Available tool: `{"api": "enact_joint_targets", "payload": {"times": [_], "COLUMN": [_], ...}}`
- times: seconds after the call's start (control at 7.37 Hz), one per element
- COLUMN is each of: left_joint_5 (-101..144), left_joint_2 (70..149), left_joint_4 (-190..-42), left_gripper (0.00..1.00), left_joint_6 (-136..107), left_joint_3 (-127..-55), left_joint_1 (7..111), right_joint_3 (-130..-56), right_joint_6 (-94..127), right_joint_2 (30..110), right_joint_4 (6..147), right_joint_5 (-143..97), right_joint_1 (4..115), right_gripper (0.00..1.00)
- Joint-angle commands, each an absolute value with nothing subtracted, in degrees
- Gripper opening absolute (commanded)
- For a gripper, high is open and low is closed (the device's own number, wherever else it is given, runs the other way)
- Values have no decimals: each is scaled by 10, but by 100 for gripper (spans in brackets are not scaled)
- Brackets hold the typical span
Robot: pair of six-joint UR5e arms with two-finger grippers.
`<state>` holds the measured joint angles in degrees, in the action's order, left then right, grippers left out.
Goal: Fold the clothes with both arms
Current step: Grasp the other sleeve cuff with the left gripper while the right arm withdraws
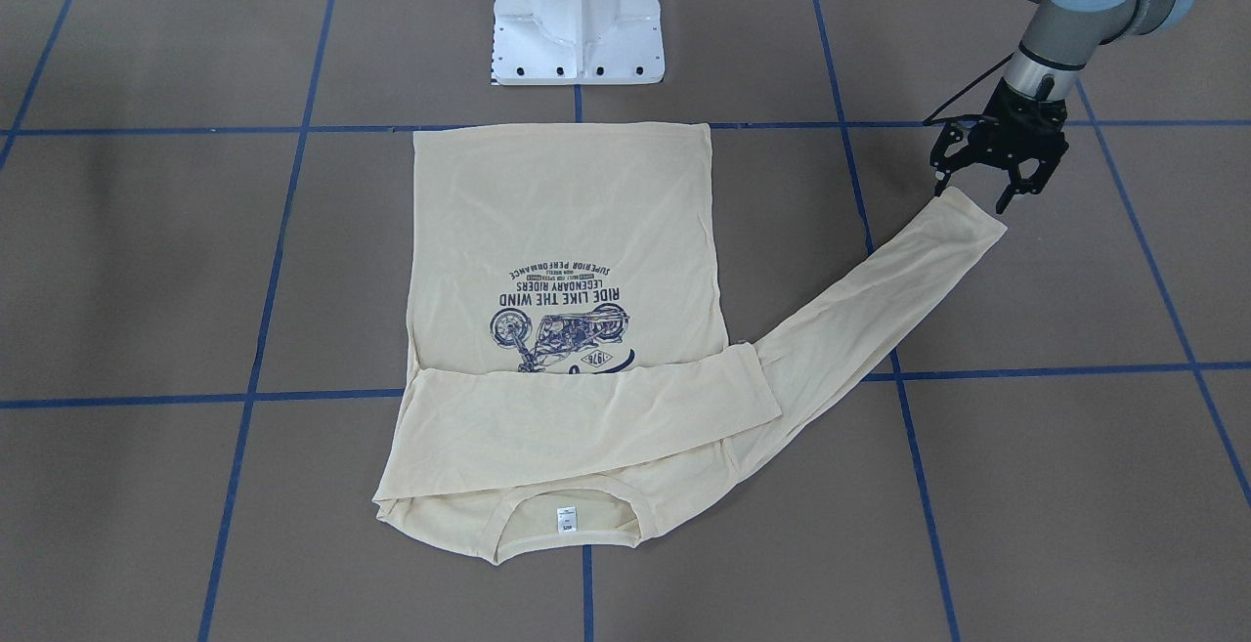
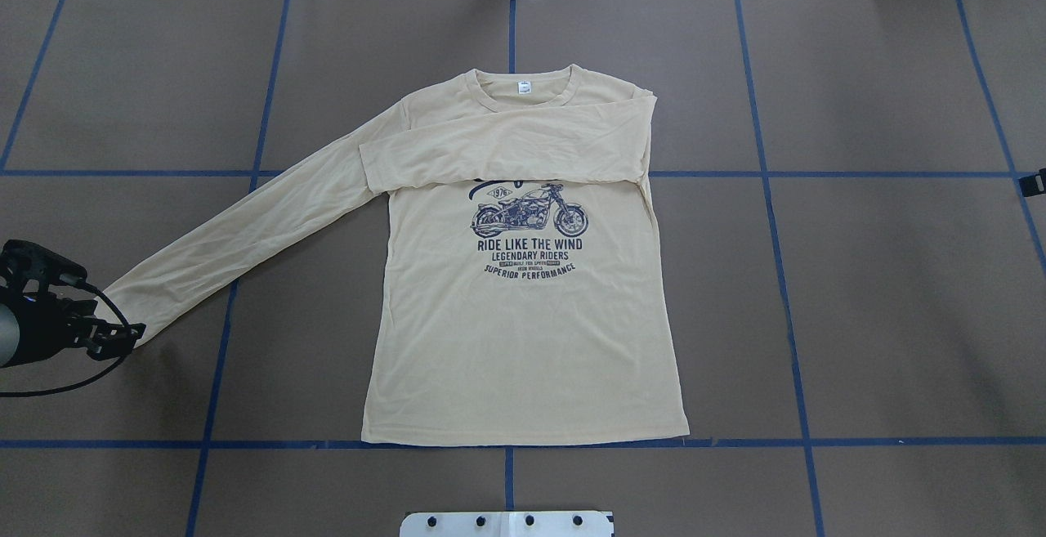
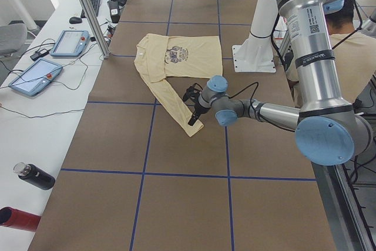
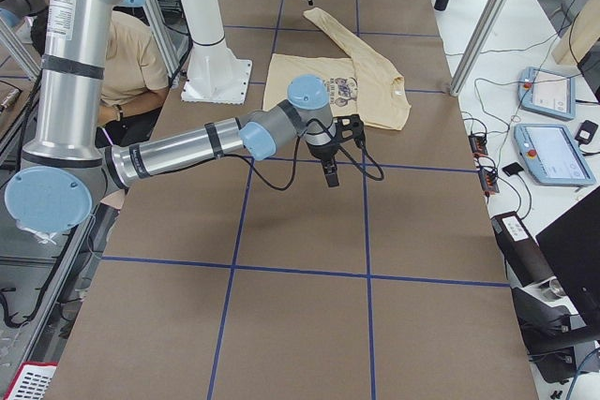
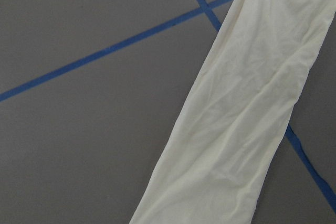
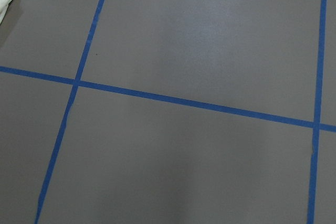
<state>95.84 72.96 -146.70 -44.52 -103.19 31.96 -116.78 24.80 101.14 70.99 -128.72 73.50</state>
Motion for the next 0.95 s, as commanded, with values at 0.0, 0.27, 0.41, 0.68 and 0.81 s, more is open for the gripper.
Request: {"api": "enact_joint_targets", "payload": {"times": [0.0, 0.27, 0.41, 0.68, 0.81], "left_joint_5": [954, 955, 955, 957, 959], "left_joint_2": [731, 730, 730, 726, 722], "left_joint_4": [-1497, -1497, -1497, -1509, -1513], "left_gripper": [70, 60, 59, 59, 59], "left_joint_6": [-447, -446, -446, -446, -446], "left_joint_3": [-1016, -1018, -1018, -1018, -1018], "left_joint_1": [313, 313, 313, 312, 312], "right_joint_3": [-1167, -1167, -1167, -1167, -1167], "right_joint_6": [248, 249, 250, 251, 252], "right_joint_2": [1008, 1007, 1007, 1006, 1007], "right_joint_4": [709, 709, 709, 709, 709], "right_joint_5": [-1288, -1288, -1288, -1288, -1288], "right_joint_1": [736, 735, 735, 735, 735], "right_gripper": [100, 100, 100, 100, 100]}}
